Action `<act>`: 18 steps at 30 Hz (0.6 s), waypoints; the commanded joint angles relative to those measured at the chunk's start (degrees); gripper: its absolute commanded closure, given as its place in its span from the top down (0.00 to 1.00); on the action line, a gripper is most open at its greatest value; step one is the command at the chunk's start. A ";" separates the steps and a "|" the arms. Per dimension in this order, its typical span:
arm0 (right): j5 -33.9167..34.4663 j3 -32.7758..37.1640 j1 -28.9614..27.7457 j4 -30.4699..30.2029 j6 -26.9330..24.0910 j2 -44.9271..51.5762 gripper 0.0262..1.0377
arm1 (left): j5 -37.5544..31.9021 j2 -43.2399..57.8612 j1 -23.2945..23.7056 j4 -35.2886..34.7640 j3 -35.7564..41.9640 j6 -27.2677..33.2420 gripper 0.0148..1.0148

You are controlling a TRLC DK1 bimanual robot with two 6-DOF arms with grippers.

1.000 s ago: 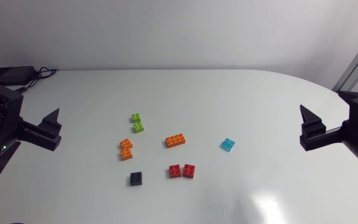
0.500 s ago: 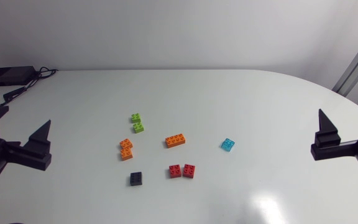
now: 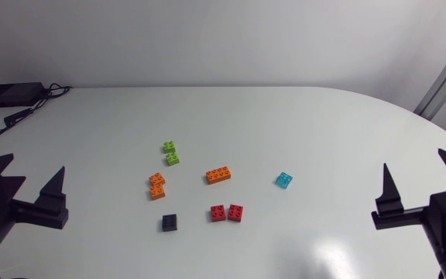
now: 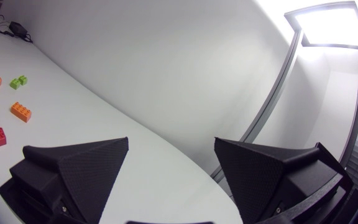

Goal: Separate the duplo bricks

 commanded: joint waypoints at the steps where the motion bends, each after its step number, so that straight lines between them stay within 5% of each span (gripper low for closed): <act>1: 0.60 -2.61 0.54 1.56 -0.04 -0.71 0.96 | -1.32 -1.73 -0.12 1.07 -2.23 -1.24 0.97; 8: 0.52 -6.13 1.25 4.99 2.07 -0.71 0.96 | -1.59 -3.93 0.67 5.11 -6.10 -2.38 0.97; 18: -0.36 -6.48 2.30 1.03 6.28 -0.62 0.96 | -1.94 -6.30 0.85 9.16 -9.44 -2.21 0.97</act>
